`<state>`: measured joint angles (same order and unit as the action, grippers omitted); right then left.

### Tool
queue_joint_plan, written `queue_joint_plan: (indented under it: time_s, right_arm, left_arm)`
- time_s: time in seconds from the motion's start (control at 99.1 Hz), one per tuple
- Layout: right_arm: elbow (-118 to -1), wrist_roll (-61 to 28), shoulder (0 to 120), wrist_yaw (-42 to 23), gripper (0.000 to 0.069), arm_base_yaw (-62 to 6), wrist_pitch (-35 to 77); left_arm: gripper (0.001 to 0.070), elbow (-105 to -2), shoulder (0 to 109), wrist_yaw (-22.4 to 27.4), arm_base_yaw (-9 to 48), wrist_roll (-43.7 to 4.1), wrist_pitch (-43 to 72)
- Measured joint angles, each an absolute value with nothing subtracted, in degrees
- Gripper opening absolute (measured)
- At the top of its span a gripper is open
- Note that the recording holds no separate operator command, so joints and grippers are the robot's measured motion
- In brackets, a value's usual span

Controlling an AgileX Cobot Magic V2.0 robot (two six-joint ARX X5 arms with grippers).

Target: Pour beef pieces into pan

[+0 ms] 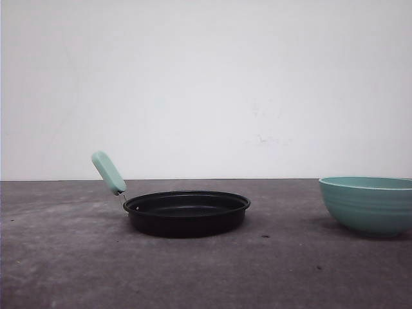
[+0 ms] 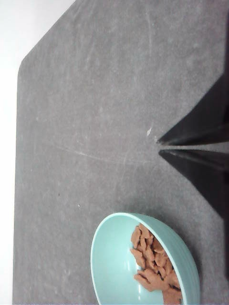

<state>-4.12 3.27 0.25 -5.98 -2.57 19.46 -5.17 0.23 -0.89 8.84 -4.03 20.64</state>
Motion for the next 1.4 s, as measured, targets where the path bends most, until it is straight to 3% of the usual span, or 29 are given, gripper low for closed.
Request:
queue_joint_plan:
  time_s: [1.403]
  right_arm:
    - [-4.12,5.08,0.25,-5.76,0.0011,-2.57,17.06]
  left_arm:
    - [0.0014,-5.17,0.23,-0.89,8.84,-4.03,20.64]
